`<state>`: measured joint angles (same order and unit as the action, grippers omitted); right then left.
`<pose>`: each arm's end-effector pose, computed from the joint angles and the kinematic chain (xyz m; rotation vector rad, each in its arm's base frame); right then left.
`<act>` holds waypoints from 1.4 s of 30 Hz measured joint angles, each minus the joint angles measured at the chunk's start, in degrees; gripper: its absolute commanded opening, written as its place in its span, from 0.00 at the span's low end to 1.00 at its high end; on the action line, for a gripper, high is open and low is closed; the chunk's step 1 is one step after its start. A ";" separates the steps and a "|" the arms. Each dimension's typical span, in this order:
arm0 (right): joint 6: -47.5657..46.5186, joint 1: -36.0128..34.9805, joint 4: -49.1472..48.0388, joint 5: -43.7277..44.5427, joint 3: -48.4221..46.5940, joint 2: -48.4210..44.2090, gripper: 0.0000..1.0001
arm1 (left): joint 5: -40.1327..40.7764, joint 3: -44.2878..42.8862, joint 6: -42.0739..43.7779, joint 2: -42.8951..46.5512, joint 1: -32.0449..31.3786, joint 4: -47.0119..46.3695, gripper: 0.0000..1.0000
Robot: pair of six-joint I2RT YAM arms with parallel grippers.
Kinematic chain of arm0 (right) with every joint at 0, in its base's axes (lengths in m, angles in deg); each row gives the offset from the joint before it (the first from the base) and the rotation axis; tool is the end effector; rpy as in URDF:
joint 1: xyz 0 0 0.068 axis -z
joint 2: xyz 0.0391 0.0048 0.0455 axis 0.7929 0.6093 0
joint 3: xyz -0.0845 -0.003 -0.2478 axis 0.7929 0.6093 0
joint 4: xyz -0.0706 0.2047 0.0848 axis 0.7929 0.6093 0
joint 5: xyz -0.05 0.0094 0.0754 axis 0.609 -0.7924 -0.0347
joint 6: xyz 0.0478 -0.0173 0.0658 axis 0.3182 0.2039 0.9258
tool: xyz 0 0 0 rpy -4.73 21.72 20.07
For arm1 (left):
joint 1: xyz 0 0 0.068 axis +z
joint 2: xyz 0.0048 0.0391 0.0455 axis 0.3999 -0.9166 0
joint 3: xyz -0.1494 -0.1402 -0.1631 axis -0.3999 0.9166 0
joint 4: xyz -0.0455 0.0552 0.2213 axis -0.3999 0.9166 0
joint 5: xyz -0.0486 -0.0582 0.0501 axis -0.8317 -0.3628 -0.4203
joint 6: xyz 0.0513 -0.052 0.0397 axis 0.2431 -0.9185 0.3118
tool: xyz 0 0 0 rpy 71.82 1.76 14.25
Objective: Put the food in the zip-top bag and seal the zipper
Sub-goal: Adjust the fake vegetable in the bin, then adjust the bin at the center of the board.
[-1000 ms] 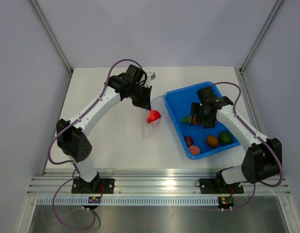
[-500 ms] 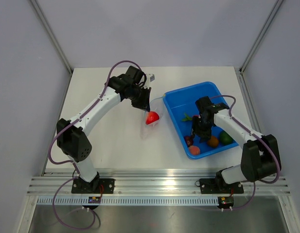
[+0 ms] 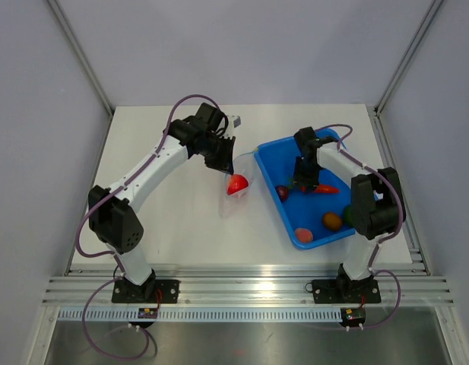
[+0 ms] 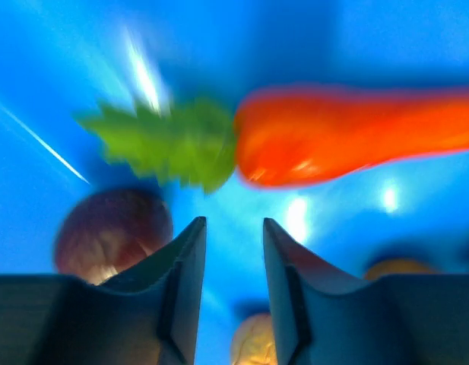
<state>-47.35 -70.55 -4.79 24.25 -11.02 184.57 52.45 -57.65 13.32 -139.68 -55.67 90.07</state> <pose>0.3106 0.0986 0.1507 0.2020 2.9709 0.0386 0.2897 -0.2073 0.2924 0.5178 2.6059 -0.6839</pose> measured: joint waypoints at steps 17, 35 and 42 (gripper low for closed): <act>6.99 9.62 8.66 8.83 12.31 -36.87 0.74 | 0.02 0.52 -0.07 0.00 0.70 -0.44 0.00; 29.00 12.92 27.06 7.17 18.62 -61.07 0.74 | -0.15 3.69 -0.48 1.20 0.70 -2.19 0.00; 33.53 12.96 23.47 5.29 27.21 -57.42 0.66 | -0.15 3.72 -0.46 1.90 0.70 -2.19 0.00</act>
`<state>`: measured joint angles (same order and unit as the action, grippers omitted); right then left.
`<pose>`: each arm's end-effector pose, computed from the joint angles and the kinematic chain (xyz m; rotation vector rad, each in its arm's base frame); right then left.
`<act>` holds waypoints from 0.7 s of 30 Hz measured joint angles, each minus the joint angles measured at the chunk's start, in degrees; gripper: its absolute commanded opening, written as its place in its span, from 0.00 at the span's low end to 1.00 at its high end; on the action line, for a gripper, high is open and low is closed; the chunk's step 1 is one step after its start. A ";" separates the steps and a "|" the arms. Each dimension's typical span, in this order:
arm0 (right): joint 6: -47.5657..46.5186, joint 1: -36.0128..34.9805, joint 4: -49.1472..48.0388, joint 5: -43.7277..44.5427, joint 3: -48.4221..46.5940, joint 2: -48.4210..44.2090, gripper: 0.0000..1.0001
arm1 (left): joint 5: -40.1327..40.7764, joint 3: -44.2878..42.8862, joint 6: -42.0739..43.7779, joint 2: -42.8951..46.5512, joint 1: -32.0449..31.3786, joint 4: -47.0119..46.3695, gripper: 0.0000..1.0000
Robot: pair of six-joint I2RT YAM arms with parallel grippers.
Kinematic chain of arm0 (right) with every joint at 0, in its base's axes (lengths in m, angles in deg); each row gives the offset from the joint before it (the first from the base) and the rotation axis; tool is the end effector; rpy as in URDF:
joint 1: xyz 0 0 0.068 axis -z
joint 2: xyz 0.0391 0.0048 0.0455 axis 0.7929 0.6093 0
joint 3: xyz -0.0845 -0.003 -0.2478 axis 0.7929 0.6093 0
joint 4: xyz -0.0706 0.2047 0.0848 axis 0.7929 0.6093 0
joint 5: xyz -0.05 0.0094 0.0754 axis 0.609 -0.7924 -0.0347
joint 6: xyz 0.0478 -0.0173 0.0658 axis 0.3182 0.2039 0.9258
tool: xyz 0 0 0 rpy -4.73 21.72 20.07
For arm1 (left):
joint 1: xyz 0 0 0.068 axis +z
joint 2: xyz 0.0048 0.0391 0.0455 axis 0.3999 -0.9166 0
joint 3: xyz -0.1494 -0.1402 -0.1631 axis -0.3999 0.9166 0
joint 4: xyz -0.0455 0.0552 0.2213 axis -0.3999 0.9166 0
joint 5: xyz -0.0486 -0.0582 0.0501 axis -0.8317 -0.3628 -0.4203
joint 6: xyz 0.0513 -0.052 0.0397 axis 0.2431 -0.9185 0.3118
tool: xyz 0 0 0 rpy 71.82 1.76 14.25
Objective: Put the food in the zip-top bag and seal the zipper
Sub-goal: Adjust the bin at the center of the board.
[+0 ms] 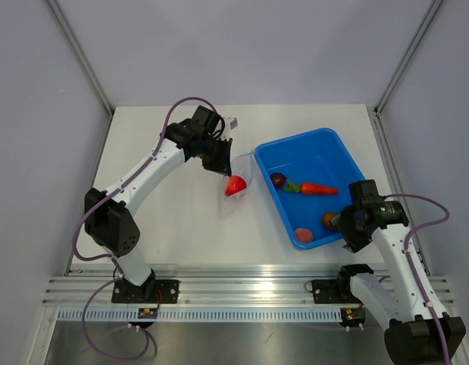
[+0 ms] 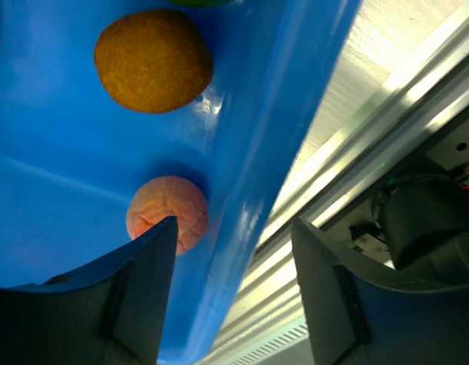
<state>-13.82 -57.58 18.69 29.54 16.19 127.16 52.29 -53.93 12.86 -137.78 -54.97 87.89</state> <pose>0.1081 0.0002 0.2164 1.3132 2.5147 0.0563 0.2869 -0.2008 0.2873 0.4926 2.6038 -0.6881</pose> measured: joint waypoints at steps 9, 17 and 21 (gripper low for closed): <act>3.04 0.55 -3.26 2.80 0.24 -1.20 0.01 | 0.00 0.00 0.00 0.48 0.00 0.00 0.00; 0.90 0.35 1.46 4.57 -12.33 -0.83 0.00 | -0.02 0.00 0.02 0.48 0.00 0.07 0.00; -1.18 0.35 4.94 7.72 -22.67 5.57 0.00 | -0.07 0.15 0.04 0.59 0.00 -0.11 0.00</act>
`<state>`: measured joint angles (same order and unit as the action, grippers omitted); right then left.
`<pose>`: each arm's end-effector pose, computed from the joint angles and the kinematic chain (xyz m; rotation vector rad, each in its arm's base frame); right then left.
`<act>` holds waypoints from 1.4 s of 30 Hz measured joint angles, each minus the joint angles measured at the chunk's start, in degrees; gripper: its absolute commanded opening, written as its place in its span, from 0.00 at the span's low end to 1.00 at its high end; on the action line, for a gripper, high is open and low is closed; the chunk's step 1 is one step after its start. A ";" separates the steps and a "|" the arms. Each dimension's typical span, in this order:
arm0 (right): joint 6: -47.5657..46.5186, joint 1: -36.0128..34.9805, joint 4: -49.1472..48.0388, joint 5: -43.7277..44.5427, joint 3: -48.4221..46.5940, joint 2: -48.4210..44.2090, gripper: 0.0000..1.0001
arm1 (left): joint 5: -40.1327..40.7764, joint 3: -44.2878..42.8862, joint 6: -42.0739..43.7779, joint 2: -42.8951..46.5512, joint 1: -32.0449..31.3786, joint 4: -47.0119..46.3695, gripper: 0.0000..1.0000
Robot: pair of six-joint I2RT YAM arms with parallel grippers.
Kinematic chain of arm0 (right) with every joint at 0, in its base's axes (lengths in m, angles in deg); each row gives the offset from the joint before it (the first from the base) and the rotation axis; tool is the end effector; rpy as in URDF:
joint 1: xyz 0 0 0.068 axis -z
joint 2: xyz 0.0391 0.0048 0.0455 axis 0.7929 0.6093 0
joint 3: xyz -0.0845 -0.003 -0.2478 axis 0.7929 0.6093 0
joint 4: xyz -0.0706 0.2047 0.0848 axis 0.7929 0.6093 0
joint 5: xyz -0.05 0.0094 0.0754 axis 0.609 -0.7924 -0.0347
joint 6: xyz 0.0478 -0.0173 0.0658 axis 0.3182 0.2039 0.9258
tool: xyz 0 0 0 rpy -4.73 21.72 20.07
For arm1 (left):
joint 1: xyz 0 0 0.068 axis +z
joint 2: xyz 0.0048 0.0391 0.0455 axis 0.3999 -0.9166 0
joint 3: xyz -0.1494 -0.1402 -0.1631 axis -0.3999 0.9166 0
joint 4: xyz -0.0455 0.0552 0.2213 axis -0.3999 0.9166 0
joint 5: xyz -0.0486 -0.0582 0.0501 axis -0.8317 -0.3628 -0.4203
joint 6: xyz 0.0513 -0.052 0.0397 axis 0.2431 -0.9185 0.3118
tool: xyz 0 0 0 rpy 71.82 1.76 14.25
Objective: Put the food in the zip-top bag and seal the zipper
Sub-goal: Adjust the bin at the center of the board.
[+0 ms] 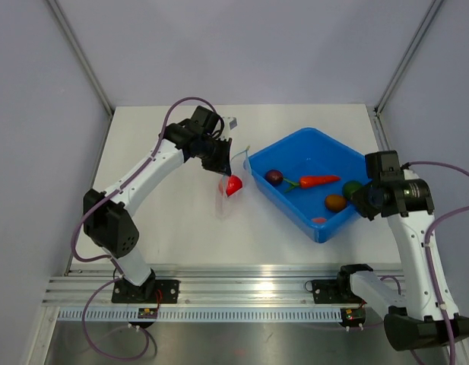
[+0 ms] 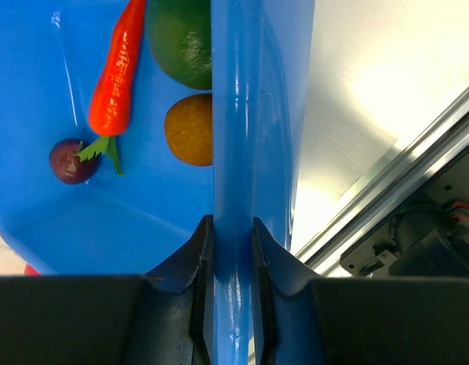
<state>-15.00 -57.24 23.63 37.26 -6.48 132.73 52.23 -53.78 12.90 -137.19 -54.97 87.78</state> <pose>0.1302 -0.0082 0.3061 1.2374 2.2751 0.0445 0.2854 -0.1999 0.2900 0.4942 2.5936 -0.6921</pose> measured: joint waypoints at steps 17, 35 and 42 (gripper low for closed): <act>-4.59 0.00 1.25 4.33 -13.35 10.62 0.00 | -0.07 2.82 0.22 1.70 0.22 -0.96 0.00; 12.81 -0.11 -14.05 1.86 25.40 -17.46 0.00 | -0.09 2.82 0.22 1.68 0.74 -0.98 0.00; 23.15 -0.22 -24.33 -1.22 34.45 -17.05 0.00 | -0.09 2.80 0.24 1.46 1.14 -0.98 0.00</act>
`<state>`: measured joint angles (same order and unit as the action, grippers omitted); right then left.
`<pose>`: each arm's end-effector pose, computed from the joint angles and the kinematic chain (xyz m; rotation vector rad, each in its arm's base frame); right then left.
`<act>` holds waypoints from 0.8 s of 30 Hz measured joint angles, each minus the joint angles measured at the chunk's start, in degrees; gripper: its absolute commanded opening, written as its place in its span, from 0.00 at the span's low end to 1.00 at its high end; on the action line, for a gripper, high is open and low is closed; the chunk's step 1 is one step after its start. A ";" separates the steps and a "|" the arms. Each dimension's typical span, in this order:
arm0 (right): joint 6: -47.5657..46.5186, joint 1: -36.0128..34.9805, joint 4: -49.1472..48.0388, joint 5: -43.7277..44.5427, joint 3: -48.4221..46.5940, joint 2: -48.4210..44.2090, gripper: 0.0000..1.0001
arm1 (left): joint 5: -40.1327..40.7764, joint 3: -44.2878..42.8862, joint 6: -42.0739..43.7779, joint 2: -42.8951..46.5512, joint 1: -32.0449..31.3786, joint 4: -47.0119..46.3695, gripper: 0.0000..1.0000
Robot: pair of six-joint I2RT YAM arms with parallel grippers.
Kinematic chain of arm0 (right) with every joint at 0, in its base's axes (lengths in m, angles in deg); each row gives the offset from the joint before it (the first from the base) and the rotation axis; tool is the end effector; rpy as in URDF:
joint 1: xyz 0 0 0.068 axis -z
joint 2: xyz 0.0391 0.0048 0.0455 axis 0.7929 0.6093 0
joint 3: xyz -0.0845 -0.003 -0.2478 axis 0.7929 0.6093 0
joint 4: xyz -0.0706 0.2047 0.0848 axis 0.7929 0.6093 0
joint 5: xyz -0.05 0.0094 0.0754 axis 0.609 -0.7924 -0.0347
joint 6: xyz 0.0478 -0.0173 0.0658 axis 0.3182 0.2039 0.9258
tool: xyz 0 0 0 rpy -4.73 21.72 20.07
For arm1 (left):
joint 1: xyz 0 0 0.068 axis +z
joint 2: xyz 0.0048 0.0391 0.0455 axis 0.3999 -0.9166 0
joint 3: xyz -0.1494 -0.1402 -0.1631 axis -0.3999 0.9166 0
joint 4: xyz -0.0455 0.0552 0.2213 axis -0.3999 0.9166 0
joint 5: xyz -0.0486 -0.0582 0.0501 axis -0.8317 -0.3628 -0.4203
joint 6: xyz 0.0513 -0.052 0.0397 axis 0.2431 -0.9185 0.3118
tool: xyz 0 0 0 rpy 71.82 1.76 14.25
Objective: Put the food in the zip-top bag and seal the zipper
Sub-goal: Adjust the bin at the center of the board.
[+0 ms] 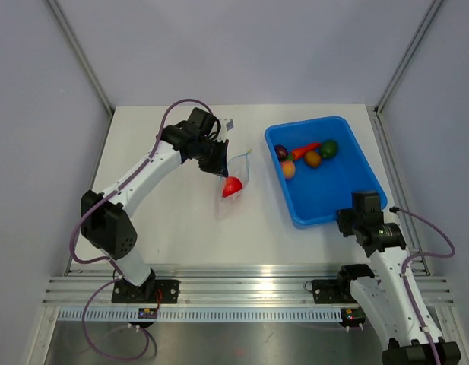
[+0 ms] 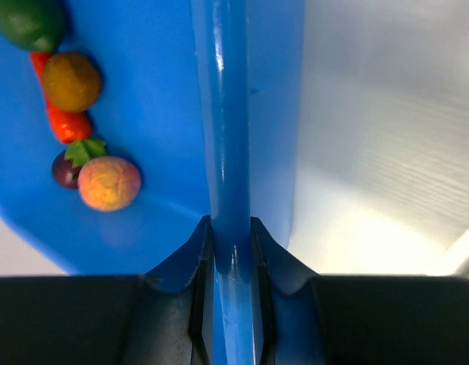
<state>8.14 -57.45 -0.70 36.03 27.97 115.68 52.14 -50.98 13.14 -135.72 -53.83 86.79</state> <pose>0.1177 -0.0073 0.2002 1.6287 1.9201 0.3188 0.2839 -0.1912 0.2852 0.4735 2.5995 -0.6843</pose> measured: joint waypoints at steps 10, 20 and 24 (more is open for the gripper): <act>5.86 0.02 -11.58 -5.46 -0.94 10.69 0.50 | -0.02 -1.11 0.00 -1.73 0.70 0.35 0.00; -13.51 0.02 -6.49 -8.61 -10.45 10.58 0.59 | 0.00 -1.73 -0.02 -2.95 0.70 0.50 0.00; -23.61 0.02 -5.53 -10.43 -15.87 4.98 0.61 | 0.00 -1.73 -0.07 -2.99 0.76 0.48 0.00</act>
<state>-15.46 -57.43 -6.23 25.61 12.10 120.66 52.14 -52.71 13.08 -138.72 -53.06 87.27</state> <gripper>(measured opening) 0.603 0.005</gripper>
